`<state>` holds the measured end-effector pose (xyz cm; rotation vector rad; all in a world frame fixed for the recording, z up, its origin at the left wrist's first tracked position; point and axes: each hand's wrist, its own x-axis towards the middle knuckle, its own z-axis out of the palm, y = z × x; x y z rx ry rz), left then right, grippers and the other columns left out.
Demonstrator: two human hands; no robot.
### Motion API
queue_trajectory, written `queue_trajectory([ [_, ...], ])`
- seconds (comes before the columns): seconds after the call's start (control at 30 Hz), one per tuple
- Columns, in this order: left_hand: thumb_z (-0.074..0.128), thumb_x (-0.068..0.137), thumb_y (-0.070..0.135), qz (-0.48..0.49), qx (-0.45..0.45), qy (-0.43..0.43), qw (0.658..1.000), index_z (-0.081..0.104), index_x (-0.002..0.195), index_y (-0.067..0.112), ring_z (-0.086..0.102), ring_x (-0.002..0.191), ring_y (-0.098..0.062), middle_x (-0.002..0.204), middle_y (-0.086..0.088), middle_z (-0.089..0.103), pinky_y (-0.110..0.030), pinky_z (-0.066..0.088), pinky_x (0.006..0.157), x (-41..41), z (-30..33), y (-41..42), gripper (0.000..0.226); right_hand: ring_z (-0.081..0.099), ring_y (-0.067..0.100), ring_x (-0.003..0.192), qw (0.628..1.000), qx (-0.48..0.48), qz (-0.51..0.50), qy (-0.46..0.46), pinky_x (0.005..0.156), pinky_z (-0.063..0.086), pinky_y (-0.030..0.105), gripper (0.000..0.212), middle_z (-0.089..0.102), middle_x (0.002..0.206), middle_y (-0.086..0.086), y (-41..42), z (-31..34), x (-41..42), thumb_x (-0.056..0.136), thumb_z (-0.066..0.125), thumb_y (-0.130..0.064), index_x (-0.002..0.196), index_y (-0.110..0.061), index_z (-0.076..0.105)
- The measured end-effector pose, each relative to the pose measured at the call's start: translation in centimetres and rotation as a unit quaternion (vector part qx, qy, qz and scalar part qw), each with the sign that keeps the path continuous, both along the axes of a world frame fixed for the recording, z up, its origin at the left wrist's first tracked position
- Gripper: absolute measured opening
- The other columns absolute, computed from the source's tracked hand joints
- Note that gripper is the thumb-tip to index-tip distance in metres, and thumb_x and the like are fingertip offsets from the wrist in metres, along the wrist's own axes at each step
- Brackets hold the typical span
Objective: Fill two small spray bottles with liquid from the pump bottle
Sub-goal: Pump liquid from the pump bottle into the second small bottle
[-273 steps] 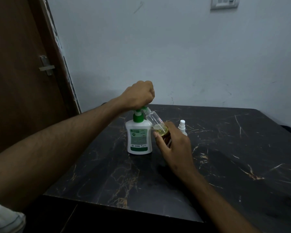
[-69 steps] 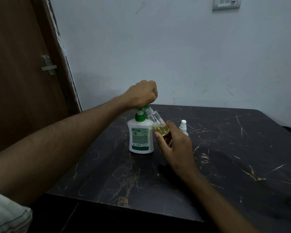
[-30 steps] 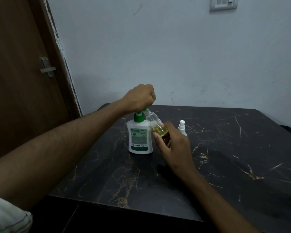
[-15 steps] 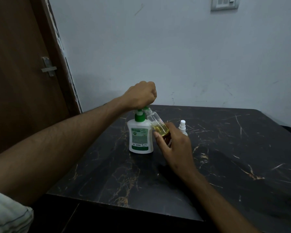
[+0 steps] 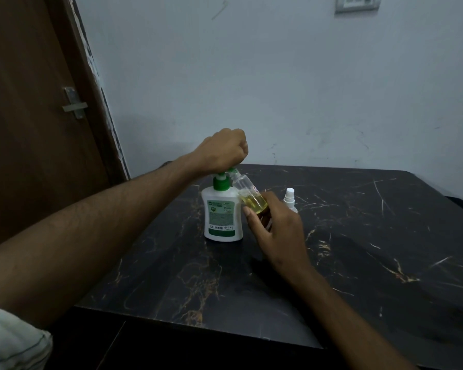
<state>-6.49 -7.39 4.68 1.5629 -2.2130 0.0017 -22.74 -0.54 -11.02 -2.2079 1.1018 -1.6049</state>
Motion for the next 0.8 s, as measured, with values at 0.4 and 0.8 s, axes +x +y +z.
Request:
queue_trajectory([
  [0.4,0.046,0.068,0.000,0.000,0.004,0.013,1.000,0.038,0.053,0.020,0.035,0.050,-0.012,0.049,0.009,0.039,-0.035,0.035,0.058,0.12,-0.25,-0.12,0.027,0.060,0.004,0.081,1.000,0.002,-0.002,0.000,0.063,0.046,0.014,0.019,0.061,0.087,-0.017,0.07,0.13,-0.04,0.103,0.059,-0.046,0.108,-0.028,0.060],
  [0.8,0.048,0.071,-0.002,0.004,-0.007,-0.004,1.000,0.039,0.054,0.024,0.037,0.052,-0.012,0.053,0.009,0.039,-0.030,0.033,0.057,0.03,-0.28,-0.12,0.033,0.061,0.001,0.084,1.000,0.005,0.000,0.003,0.065,0.044,0.010,0.022,0.061,0.089,-0.018,0.10,0.09,-0.07,0.102,0.057,-0.048,0.112,-0.028,0.061],
])
